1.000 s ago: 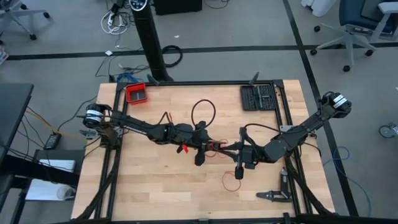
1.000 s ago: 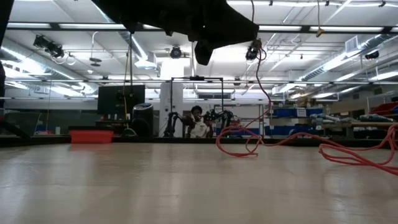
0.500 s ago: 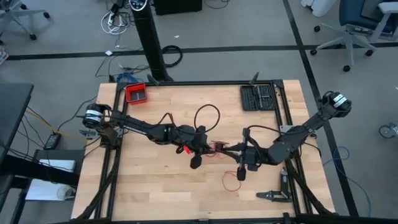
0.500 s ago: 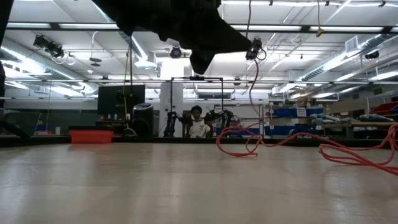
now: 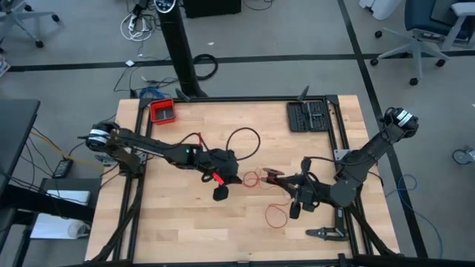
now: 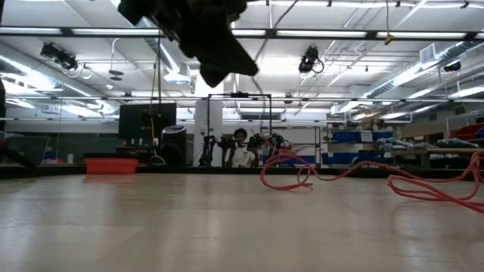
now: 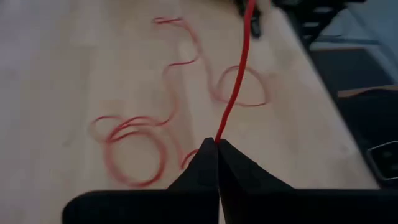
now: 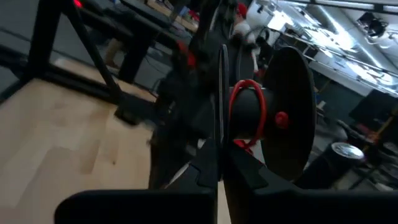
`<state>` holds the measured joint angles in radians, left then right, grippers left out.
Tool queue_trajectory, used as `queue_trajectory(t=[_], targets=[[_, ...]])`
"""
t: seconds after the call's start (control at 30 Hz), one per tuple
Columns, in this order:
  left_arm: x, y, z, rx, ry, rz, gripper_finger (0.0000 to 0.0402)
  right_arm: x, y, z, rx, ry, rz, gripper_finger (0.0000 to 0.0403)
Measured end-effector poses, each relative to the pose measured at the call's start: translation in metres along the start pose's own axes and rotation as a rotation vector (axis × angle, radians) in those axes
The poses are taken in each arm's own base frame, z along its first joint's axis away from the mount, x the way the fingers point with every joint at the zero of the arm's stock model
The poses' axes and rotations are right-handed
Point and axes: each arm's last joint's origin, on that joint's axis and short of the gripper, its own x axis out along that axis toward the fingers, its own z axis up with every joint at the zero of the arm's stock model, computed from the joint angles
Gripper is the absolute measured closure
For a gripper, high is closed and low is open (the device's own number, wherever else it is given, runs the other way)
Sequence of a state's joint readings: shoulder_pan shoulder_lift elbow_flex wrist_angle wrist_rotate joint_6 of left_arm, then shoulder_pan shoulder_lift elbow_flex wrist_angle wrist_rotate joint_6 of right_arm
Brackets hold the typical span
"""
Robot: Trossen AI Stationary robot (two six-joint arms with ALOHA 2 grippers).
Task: Coil cords
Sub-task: Coil the red wire onto the spool
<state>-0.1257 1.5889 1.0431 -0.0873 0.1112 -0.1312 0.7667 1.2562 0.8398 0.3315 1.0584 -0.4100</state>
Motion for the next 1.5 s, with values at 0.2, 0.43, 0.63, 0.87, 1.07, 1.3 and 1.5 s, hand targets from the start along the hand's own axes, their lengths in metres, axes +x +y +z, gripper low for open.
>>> queue_trajectory(t=[0.2, 0.43, 0.63, 0.87, 1.07, 1.3, 1.5], targets=[[-0.041, -0.003, 0.01, 0.023, -0.02, 0.094, 0.0401, -0.011, -0.013, -0.008, 0.085, 0.072, 0.029, 0.0397], [-0.082, -0.01, 0.025, 0.064, -0.159, 0.15, 0.0401, -0.007, -0.033, -0.031, 0.281, 0.244, 0.116, 0.0398], [-0.092, -0.011, 0.038, 0.162, -0.297, 0.197, 0.0401, 0.015, -0.035, -0.044, 0.398, 0.354, 0.269, 0.0398], [-0.096, -0.013, 0.051, 0.277, -0.426, 0.209, 0.0401, 0.039, -0.031, -0.061, 0.455, 0.466, 0.336, 0.0398], [-0.099, -0.015, 0.058, 0.422, -0.496, 0.245, 0.0401, 0.061, -0.018, -0.067, 0.477, 0.445, 0.476, 0.0398], [-0.101, -0.016, 0.066, 0.487, -0.587, 0.27, 0.0401, 0.082, -0.003, -0.057, 0.44, 0.212, 0.64, 0.0398], [-0.082, -0.014, 0.063, 0.456, -0.56, 0.247, 0.0401, 0.093, 0.005, -0.048, 0.4, -0.012, 0.706, 0.0398]])
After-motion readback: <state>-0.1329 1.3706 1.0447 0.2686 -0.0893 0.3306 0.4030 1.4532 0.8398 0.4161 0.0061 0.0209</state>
